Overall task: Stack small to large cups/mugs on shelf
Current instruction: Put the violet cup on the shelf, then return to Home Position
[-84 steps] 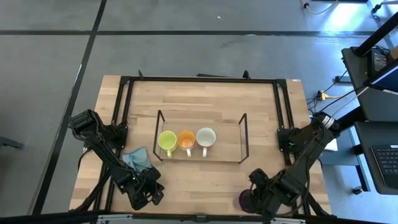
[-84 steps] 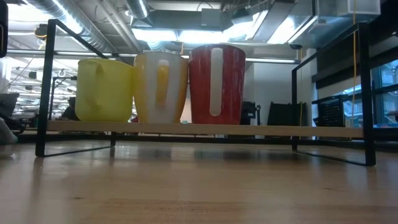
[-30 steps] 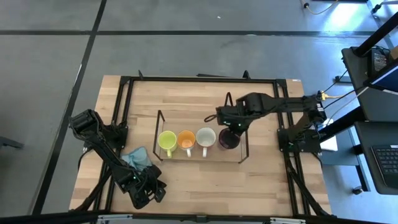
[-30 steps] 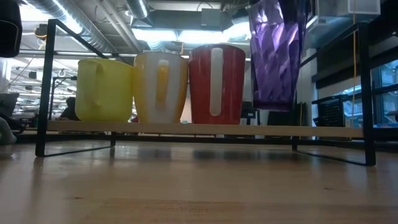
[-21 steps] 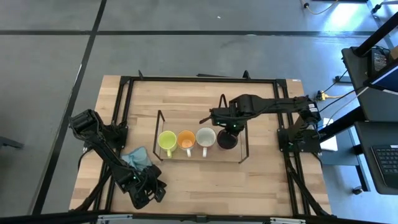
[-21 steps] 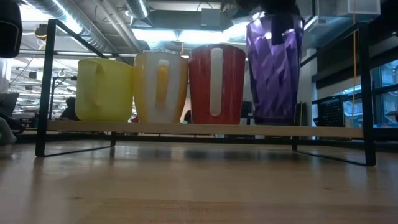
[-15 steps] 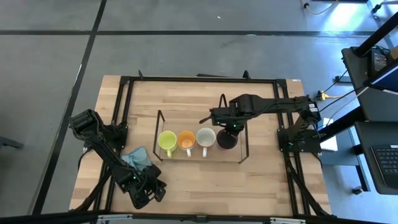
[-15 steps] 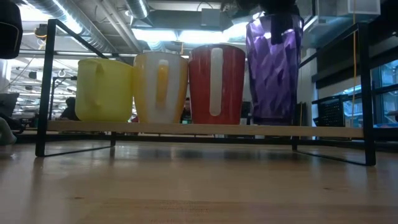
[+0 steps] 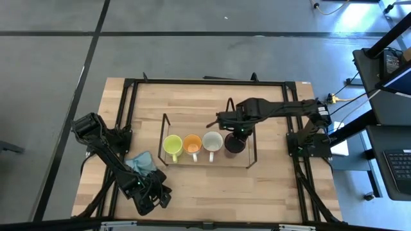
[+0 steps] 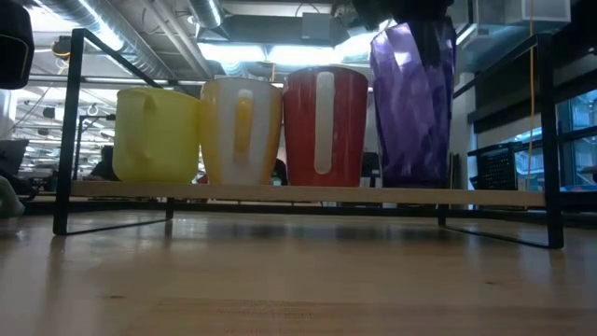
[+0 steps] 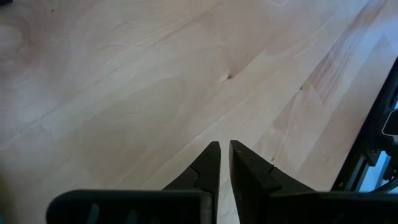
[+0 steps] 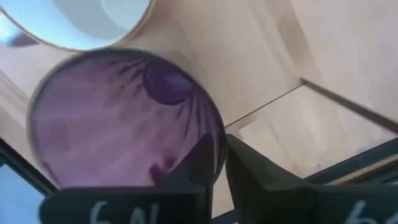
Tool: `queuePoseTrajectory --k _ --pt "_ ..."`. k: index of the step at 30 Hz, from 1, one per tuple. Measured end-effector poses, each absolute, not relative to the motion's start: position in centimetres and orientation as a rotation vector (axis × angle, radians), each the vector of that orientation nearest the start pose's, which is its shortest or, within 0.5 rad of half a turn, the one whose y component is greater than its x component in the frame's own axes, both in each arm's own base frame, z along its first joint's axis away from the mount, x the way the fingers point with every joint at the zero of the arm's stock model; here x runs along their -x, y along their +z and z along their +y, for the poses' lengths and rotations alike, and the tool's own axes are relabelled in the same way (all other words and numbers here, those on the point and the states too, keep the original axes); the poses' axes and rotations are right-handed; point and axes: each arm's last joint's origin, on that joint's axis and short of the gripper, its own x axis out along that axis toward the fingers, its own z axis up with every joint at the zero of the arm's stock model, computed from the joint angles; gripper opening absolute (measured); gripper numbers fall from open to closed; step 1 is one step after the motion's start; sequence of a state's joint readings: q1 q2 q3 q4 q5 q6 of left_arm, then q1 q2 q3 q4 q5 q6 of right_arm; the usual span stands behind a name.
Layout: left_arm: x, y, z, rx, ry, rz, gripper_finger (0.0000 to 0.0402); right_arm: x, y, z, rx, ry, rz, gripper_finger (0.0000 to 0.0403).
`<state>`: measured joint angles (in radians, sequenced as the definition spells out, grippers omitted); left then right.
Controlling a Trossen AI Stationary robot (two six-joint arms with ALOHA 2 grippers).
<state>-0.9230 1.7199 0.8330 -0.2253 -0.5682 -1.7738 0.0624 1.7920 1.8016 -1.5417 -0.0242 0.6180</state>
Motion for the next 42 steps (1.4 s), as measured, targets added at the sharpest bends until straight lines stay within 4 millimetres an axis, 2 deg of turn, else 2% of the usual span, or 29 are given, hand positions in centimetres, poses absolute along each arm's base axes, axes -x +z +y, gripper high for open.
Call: queuePoseTrajectory --k 5,12,22,26,30,33,36,38,40,42 --pt "-19.3 13.0 -23.2 0.907 0.44 0.774 0.003 -32.5 31.9 2.5 -0.453 -0.403 1.521 0.0055" --pt "-19.4 13.0 -23.2 0.907 0.44 0.774 0.003 -32.4 32.2 2.7 -0.451 -0.396 1.514 0.0076" --pt "-19.4 13.0 -23.2 0.908 0.439 0.773 0.003 -32.3 35.0 2.7 -0.462 -0.374 1.439 0.0094" --pt "-19.5 13.4 -23.2 0.914 0.438 0.746 0.003 -32.3 37.3 2.7 -0.489 -0.346 1.351 0.0099" --pt "-19.6 16.0 -23.1 0.92 0.376 0.675 0.003 -31.9 40.6 2.7 -0.516 -0.322 1.219 0.01" --pt "-19.1 18.3 -22.4 0.898 0.323 0.657 0.003 -31.2 43.4 2.6 -0.532 -0.289 1.104 0.01" --pt "-18.3 21.6 -21.5 0.935 0.222 0.638 0.003 -30.2 46.3 2.6 -0.561 -0.224 0.984 0.01" --pt "-17.3 24.1 -20.9 0.976 0.142 0.604 0.003 -29.4 47.6 2.7 -0.612 -0.139 0.899 0.01" --pt "-16.2 26.5 -20.4 1.009 0.033 0.555 0.003 -28.5 48.4 2.8 -0.734 -0.093 0.864 0.01" --pt "-15.0 29.1 -20.3 0.979 -0.106 0.448 0.003 -27.6 49.6 3.3 -0.779 -0.008 0.805 0.01"
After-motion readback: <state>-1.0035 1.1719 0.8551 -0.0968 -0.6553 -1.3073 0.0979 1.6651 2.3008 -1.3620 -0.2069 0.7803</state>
